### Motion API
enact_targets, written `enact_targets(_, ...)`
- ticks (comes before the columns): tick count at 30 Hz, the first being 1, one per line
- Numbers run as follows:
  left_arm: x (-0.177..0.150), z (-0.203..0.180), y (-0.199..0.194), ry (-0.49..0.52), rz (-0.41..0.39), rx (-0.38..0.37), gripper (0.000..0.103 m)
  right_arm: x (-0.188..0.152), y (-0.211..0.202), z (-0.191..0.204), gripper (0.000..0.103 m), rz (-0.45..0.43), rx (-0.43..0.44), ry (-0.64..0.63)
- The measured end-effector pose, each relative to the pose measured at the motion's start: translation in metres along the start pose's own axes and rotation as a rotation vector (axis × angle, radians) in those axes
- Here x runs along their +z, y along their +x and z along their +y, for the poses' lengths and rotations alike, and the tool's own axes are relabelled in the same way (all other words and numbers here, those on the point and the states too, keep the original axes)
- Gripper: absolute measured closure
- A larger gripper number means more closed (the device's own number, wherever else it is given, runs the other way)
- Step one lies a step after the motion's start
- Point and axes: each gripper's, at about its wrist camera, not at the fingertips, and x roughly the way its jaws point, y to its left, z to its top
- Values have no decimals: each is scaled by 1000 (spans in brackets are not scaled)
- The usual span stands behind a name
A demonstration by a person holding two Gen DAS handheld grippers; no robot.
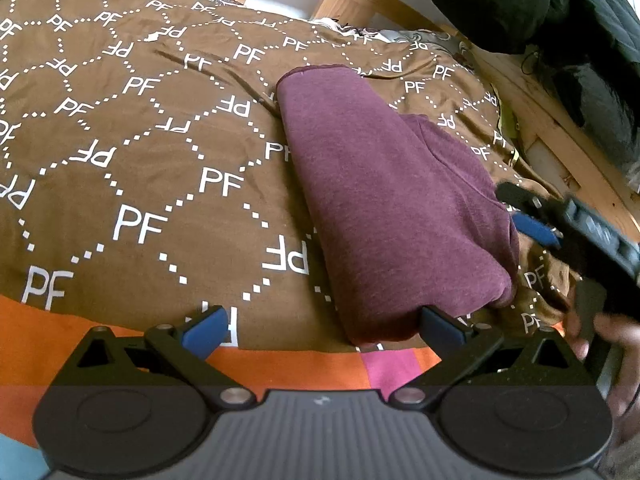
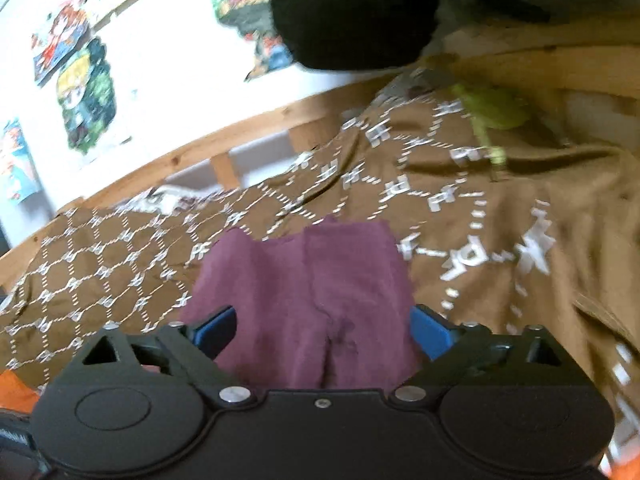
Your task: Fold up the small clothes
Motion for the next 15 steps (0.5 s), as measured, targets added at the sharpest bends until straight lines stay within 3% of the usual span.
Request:
enact_targets(4, 0, 0, 0, 1, -1, 0, 0, 18, 19, -5, 44, 24, -48, 15)
enact_targets(6, 0, 0, 0, 3, -2, 0, 0, 26, 31, -8, 62, 48, -81, 18)
enact_targets(10, -1, -1, 0, 8, -1, 4, 0, 37, 47, -15, 83, 73, -113, 19)
enact_targets(11, -1, -1, 0, 8, -1, 5, 0, 38, 48, -15, 98, 69, -125, 7)
enact_targets(12, -1, -1, 0, 9, -1, 5, 0, 40, 49, -14, 103, 63, -135, -8)
enact_targets(15, -1, -2, 0, 12, -2, 7, 0, 45, 47, -12, 103, 50, -145, -37)
